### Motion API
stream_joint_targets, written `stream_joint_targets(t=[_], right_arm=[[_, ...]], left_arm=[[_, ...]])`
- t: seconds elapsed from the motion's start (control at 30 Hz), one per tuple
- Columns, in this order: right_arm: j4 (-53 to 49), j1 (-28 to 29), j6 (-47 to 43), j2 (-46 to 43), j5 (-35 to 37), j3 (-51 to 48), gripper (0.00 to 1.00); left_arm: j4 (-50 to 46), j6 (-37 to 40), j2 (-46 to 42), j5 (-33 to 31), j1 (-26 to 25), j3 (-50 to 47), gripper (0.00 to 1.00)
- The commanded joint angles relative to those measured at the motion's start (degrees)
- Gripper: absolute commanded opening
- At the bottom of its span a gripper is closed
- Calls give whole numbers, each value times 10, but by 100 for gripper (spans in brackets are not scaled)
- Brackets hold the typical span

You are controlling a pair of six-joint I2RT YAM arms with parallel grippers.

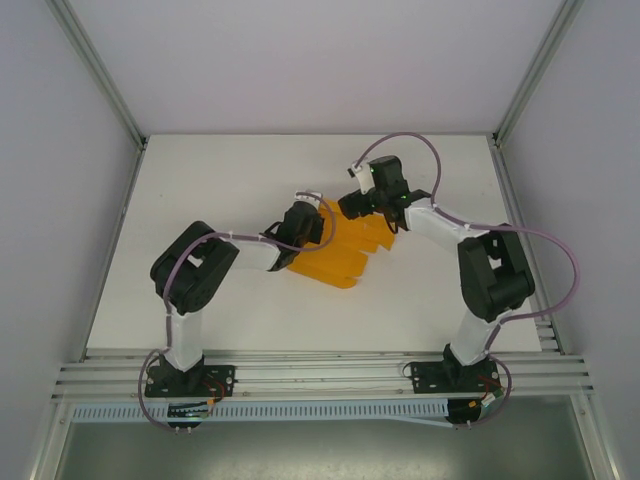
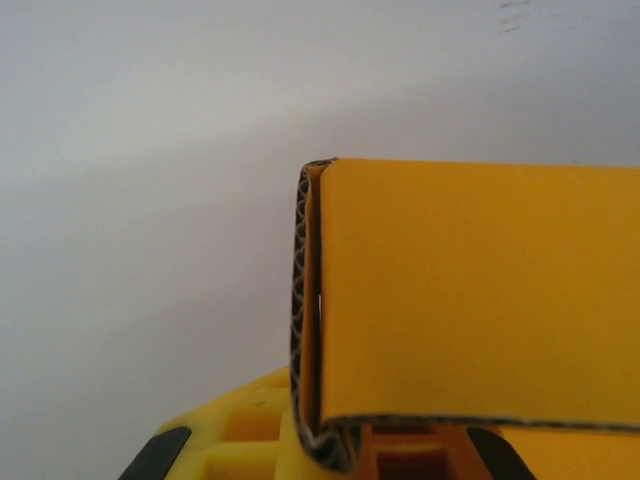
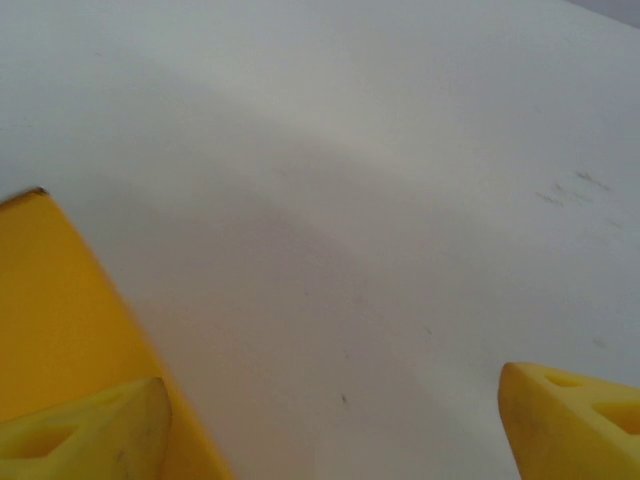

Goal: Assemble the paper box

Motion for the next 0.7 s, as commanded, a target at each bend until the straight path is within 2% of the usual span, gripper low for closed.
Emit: stream_joint_targets(t=[0.0, 0.1, 0.23, 0.4, 0.53, 0.67], right_arm=[[-50, -19, 22, -89, 43, -4, 89], [-82, -28, 15, -135, 53, -24, 89], [-98, -29, 9, -176, 31, -66, 89], [-75, -29, 20, -151, 25, -77, 88], [-14, -5, 22, -125, -12, -85, 88], [97, 29, 40, -105, -27, -102, 89]], left_arm=[[-55, -22, -44, -33, 9, -11, 0], [-51, -37, -73, -35, 10, -30, 0], [-68, -52, -103, -35, 9, -41, 0], [-68, -59, -132, -14, 10, -49, 0], [-80, -77, -137, -7, 9, -45, 0], [-86, -85, -137, 13, 10, -33, 0]])
